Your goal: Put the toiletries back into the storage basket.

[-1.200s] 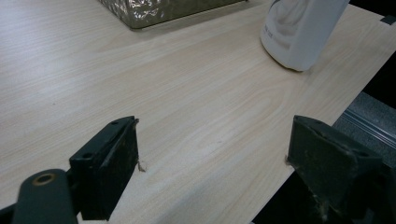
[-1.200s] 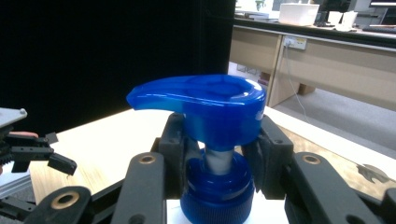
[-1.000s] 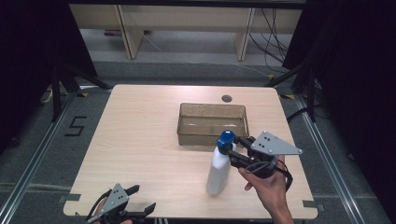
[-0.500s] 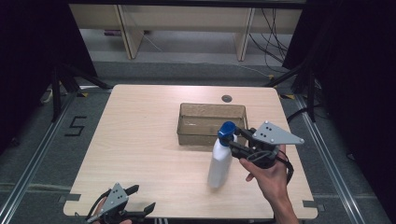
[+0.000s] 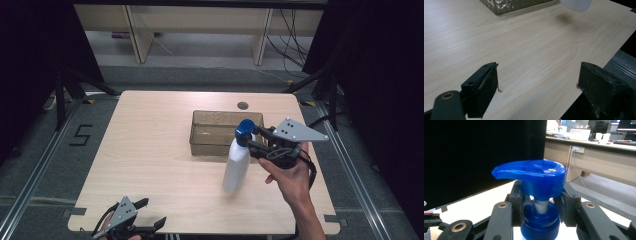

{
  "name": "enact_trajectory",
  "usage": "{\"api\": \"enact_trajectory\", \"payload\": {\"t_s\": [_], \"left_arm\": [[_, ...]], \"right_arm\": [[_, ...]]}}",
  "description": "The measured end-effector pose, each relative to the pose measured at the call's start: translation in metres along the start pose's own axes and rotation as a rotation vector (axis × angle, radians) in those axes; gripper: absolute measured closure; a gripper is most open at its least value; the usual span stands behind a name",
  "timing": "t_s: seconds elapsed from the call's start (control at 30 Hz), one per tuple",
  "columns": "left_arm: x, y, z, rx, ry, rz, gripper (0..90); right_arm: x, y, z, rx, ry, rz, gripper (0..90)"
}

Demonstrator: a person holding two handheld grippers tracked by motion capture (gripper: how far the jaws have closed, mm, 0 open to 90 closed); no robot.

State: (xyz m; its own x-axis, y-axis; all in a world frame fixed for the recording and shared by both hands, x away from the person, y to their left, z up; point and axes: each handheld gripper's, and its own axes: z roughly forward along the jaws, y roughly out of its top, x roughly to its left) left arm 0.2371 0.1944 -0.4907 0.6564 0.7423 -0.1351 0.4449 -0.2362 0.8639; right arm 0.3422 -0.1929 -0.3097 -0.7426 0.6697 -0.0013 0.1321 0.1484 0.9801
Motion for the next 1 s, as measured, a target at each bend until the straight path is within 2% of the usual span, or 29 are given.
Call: {"api": "enact_trajectory", "payload": {"t_s": [0.07,0.1,0.17,0.23,0.4,0.47,0.5,0.53,0.6,0.63,0.7,0.77,0.83,0.87,0.9,0.93,1.0], "left_arm": [[0.000,0.000,-0.001,0.005,0.007,0.001,15.5],[0.000,0.001,-0.001,0.008,0.008,0.001,15.5],[-0.001,0.001,-0.001,0.006,0.007,0.002,15.5],[0.000,0.001,-0.001,-0.005,0.002,0.002,15.5],[-0.001,0.000,-0.001,-0.003,0.003,-0.002,15.5],[-0.001,0.000,0.000,-0.005,0.001,-0.003,15.6],[-0.001,0.000,0.000,-0.005,0.001,-0.004,15.6],[-0.001,0.000,0.000,-0.005,0.001,-0.004,15.5],[0.000,0.001,-0.001,0.007,0.009,0.000,15.5],[-0.001,0.000,0.000,-0.003,0.004,-0.005,15.5],[-0.001,0.000,-0.001,-0.002,0.003,0.000,15.5],[0.000,0.001,-0.001,0.006,0.009,0.000,15.5],[0.000,0.000,-0.001,0.008,0.010,0.001,15.5],[-0.001,0.000,-0.001,0.004,0.008,-0.002,15.5],[-0.001,0.000,0.000,-0.002,0.005,-0.005,15.5],[-0.001,0.000,0.000,-0.006,0.000,-0.003,15.5],[-0.001,0.000,0.000,-0.011,-0.001,-0.005,15.5]], "right_arm": [[-0.001,0.002,0.000,-0.005,0.000,-0.007,62.2],[-0.004,0.007,0.000,-0.012,-0.012,-0.028,62.2],[-0.004,0.009,0.000,-0.009,-0.008,-0.014,62.2],[-0.007,0.016,-0.001,-0.017,-0.013,-0.030,62.2],[-0.010,0.027,-0.001,-0.019,-0.011,-0.011,62.2],[-0.013,0.031,-0.001,-0.025,-0.017,-0.020,62.3],[-0.013,0.032,0.000,-0.027,-0.008,-0.006,62.3],[-0.015,0.034,0.000,-0.022,-0.016,-0.018,62.3],[-0.017,0.036,0.000,-0.022,-0.017,-0.012,62.3],[-0.019,0.037,0.001,-0.026,-0.023,-0.022,62.3],[-0.020,0.039,0.001,-0.020,-0.018,-0.001,62.4],[-0.023,0.041,0.002,-0.022,-0.031,-0.015,62.3],[-0.025,0.043,0.002,-0.019,-0.031,0.002,62.4],[-0.028,0.045,0.002,-0.021,-0.045,-0.014,62.3],[-0.028,0.046,0.002,-0.018,-0.038,0.006,62.3],[-0.032,0.049,0.002,-0.025,-0.053,-0.013,62.4],[-0.034,0.052,0.002,-0.025,-0.055,0.005,62.4]]}}
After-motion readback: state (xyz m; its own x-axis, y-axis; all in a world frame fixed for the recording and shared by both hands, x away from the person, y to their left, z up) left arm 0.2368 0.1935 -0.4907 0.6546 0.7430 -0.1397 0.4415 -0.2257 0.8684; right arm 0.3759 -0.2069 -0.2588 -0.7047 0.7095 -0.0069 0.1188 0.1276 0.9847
